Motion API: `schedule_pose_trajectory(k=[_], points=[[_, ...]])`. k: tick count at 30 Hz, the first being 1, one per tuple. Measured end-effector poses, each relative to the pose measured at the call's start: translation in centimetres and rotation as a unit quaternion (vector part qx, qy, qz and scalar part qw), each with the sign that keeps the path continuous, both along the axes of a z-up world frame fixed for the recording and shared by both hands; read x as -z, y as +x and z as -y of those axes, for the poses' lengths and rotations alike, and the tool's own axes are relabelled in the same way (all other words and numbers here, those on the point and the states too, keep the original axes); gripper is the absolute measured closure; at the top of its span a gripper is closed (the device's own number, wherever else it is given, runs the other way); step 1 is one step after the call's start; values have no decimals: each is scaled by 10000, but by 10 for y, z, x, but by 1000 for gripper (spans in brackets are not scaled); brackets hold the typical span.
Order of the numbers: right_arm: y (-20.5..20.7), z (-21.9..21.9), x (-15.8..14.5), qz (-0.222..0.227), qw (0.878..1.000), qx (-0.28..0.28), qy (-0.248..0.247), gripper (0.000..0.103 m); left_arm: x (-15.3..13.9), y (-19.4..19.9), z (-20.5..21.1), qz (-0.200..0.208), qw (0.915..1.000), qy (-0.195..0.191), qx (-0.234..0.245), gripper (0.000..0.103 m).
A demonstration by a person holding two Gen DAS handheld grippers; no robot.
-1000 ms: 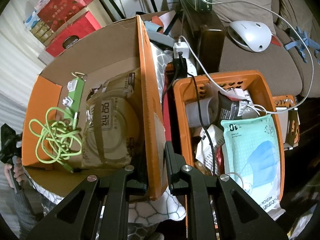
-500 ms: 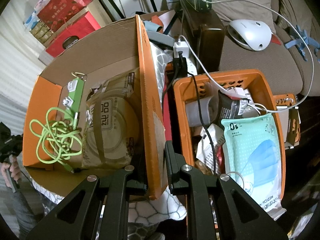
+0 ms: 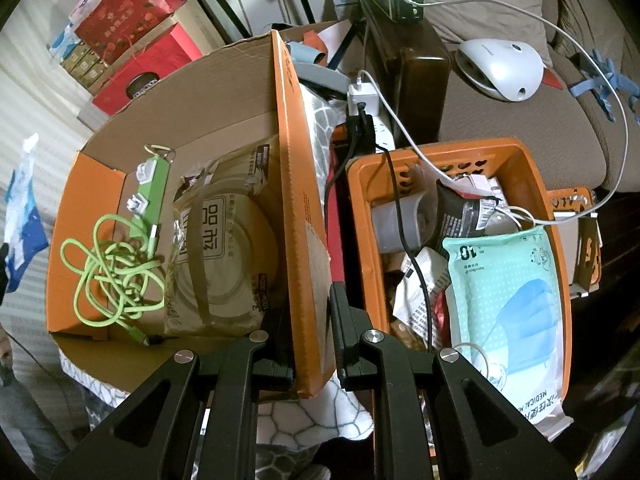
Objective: Organize objects
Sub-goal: 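Lift the mask bag with the left gripper and carry it over the box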
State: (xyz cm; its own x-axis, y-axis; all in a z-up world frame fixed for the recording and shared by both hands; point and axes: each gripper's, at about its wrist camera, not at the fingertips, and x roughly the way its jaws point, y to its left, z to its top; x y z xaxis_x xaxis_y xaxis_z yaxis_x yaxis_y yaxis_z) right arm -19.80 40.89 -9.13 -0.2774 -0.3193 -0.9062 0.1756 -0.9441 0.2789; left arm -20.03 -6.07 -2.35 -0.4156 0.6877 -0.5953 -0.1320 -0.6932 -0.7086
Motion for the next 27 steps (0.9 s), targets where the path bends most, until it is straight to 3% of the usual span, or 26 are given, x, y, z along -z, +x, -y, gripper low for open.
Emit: schedule_pose_trajectory(k=[12, 27], points=[[0, 0, 0, 1, 10000, -10, 5, 90, -10, 8, -76, 51, 9969, 125, 772, 97], [0, 0, 0, -1, 10000, -22, 5, 90, 8, 20, -184, 267, 9881, -166, 1505, 97]])
